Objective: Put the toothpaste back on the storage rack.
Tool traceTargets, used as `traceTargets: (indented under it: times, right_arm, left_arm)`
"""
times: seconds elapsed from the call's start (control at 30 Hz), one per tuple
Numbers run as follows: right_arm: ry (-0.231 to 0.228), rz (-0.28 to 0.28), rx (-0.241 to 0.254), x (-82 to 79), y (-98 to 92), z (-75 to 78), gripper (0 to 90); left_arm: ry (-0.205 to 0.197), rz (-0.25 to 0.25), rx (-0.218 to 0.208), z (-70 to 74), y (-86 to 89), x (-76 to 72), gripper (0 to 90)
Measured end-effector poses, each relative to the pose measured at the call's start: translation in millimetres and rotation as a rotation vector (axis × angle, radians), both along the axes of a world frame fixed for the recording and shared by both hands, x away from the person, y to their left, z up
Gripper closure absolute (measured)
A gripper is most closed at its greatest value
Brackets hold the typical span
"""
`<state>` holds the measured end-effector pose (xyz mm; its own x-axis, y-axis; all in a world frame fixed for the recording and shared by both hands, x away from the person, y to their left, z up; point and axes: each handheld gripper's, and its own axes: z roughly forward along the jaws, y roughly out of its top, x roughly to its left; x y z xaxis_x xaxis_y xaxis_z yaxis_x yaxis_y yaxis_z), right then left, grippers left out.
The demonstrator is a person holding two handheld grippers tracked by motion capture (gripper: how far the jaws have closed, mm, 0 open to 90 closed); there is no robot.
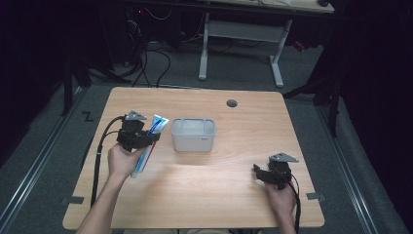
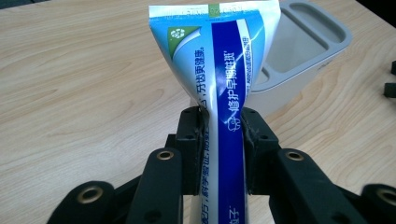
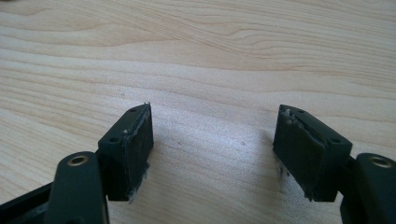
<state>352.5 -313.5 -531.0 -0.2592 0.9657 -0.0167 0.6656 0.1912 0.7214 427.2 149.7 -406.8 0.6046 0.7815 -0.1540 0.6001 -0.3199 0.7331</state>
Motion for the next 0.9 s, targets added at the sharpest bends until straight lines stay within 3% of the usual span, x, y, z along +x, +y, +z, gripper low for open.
traceTargets:
  times: [0.23, 0.53, 0.9]
  right_arm:
    - [0.000, 0.000, 0.000, -0.2, 0.0, 0.0, 28.5]
    - [0.001, 0.002, 0.001, -0.3, 0.0, 0.0, 28.4]
    - [0.001, 0.005, 0.000, -0.4, -0.2, 0.1, 28.3]
  left_arm:
    - [-0.009, -0.040, -0.041, 12.0, -9.5, 2.3, 72.0]
    - [-0.031, -0.081, -0.041, 25.7, -26.9, 5.2, 72.4]
    - [-0.061, -0.148, -0.038, 54.9, -54.7, 16.9, 72.7]
